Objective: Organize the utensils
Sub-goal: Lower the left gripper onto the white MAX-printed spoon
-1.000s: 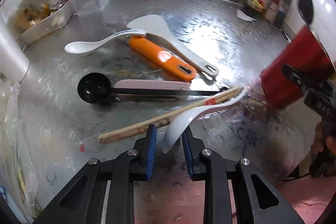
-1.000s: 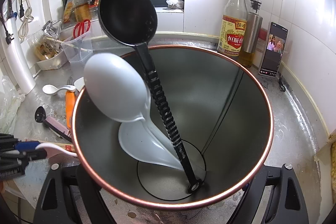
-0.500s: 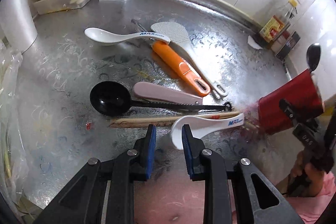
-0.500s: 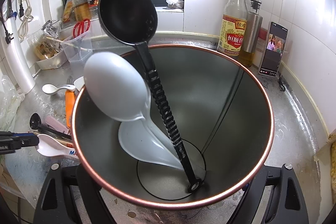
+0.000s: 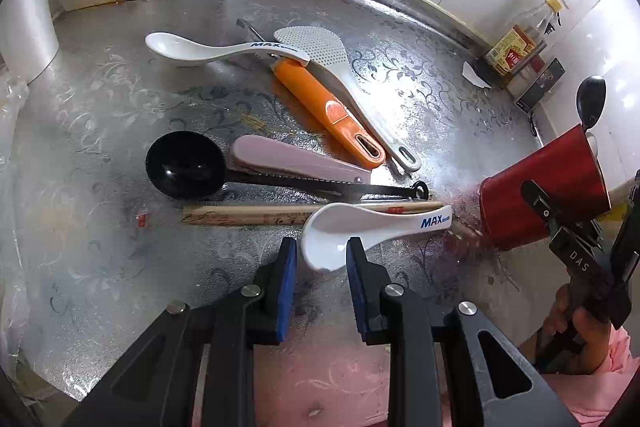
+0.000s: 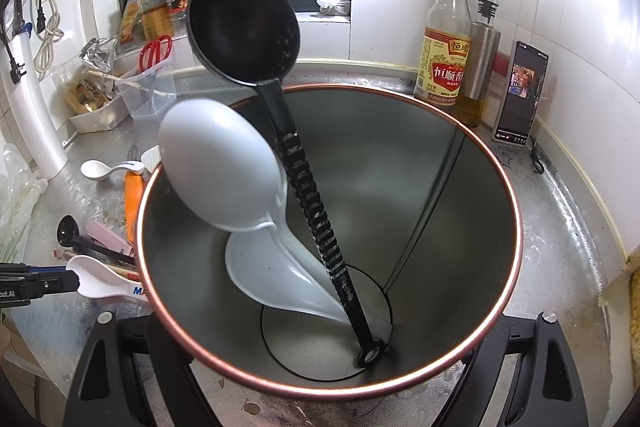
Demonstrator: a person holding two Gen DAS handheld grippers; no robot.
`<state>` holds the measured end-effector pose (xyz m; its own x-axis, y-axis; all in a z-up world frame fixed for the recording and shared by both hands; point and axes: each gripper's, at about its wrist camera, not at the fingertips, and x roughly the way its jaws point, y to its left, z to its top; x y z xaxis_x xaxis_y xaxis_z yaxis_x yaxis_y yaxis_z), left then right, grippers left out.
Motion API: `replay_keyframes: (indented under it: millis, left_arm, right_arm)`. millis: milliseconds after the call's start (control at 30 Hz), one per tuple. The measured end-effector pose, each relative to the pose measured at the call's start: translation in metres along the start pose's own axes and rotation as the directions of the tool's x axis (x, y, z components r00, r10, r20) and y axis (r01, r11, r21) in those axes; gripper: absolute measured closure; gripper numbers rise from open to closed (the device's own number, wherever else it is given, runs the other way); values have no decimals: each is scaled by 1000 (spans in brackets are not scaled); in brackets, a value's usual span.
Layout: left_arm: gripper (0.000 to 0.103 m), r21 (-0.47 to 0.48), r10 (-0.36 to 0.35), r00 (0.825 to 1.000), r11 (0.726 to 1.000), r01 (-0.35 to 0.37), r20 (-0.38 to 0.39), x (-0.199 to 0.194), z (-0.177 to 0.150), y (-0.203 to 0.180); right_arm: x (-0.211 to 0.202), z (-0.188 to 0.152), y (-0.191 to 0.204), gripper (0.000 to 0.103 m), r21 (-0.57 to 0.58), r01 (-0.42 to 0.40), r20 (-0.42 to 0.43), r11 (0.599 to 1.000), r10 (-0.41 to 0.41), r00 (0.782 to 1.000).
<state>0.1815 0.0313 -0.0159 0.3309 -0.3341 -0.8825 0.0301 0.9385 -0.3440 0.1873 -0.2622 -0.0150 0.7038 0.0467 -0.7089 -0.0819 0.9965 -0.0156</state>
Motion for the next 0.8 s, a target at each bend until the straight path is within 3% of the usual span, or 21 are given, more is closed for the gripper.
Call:
replay_keyframes:
  millis: [533,800]
  left_arm:
    - [84,-67,-100,993,993,97,-54,10,-6,-3]
    - [84,-110,-99,994,990,93,-52,11,-7,1]
  right_arm:
    - [-1,-1,0,12,-3,-4,-4,1000,4,1000]
    - [-1,-2,0,12,-1,-6,-8,1000,6,1000]
